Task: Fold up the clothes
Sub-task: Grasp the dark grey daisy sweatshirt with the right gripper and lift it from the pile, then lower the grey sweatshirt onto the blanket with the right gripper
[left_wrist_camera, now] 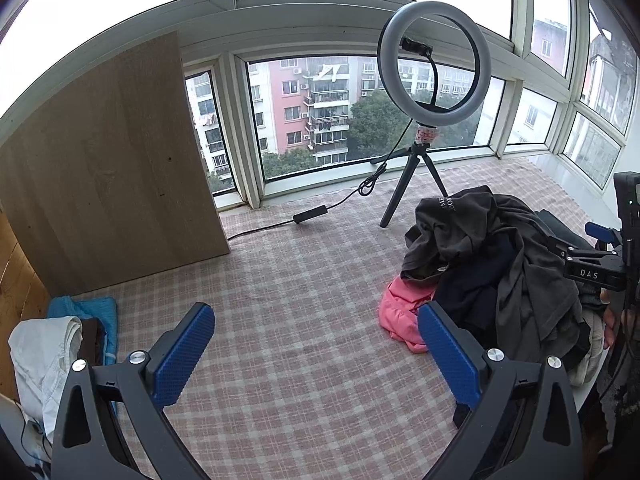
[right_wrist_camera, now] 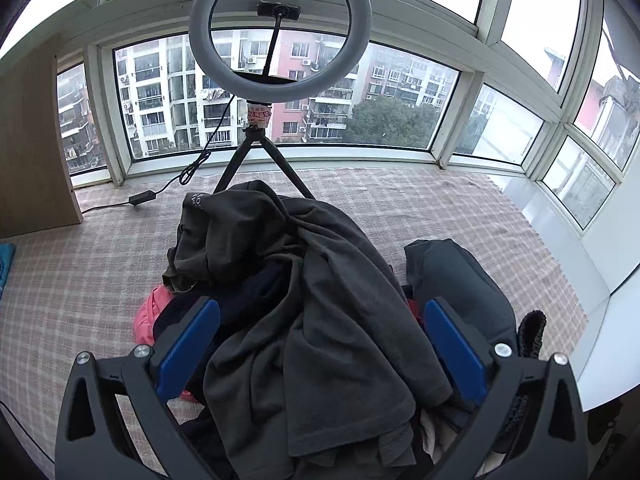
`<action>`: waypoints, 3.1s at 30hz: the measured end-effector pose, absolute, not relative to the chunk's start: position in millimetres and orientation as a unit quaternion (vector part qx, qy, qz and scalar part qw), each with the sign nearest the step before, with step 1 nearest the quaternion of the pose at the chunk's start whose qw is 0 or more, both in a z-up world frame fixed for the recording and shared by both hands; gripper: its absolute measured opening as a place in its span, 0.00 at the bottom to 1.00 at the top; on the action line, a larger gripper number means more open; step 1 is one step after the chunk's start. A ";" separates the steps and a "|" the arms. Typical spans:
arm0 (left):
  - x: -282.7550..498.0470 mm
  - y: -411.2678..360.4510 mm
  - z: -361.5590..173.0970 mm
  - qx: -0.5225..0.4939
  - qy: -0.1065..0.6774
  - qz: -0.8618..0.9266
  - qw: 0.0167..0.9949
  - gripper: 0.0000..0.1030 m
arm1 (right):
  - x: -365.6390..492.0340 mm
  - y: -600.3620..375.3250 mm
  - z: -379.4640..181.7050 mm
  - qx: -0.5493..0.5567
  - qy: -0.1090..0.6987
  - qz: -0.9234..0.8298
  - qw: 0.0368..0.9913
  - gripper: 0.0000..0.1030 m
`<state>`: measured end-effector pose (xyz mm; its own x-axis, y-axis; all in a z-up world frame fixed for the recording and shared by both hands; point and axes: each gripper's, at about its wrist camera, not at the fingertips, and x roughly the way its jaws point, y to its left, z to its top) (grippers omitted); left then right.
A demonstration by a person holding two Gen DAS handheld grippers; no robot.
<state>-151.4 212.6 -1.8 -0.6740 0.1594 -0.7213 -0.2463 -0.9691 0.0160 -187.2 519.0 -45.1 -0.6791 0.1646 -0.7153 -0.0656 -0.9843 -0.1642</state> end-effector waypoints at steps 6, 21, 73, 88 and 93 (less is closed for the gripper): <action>-163.6 224.8 -5.3 -0.392 0.079 0.910 0.107 0.99 | -216.9 528.2 -66.2 -0.418 -0.070 0.904 0.050 1.00; -172.4 210.4 -29.2 -0.428 0.052 0.898 0.088 0.99 | -225.0 561.7 -84.3 -0.448 -0.033 0.893 0.020 1.00; -81.7 -67.7 -39.2 -0.428 -0.050 0.901 -0.045 0.99 | -160.9 297.4 -42.1 -0.557 -0.046 0.735 -0.385 0.67; -186.9 -6.2 -202.4 -0.555 -0.039 0.831 -0.026 0.47 | -294.3 196.1 -199.4 -0.585 -0.144 0.732 -0.319 0.67; -183.3 -0.2 -193.1 -0.533 -0.061 0.844 0.009 0.06 | -288.9 184.4 -221.9 -0.598 -0.140 0.709 -0.345 0.62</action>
<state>-183.3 -0.2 -193.1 -0.4316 0.0799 -0.8985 0.0509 -0.9923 -0.1127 -288.9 184.4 -221.9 -0.0452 -0.3226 -0.9454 0.6572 -0.7224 0.2151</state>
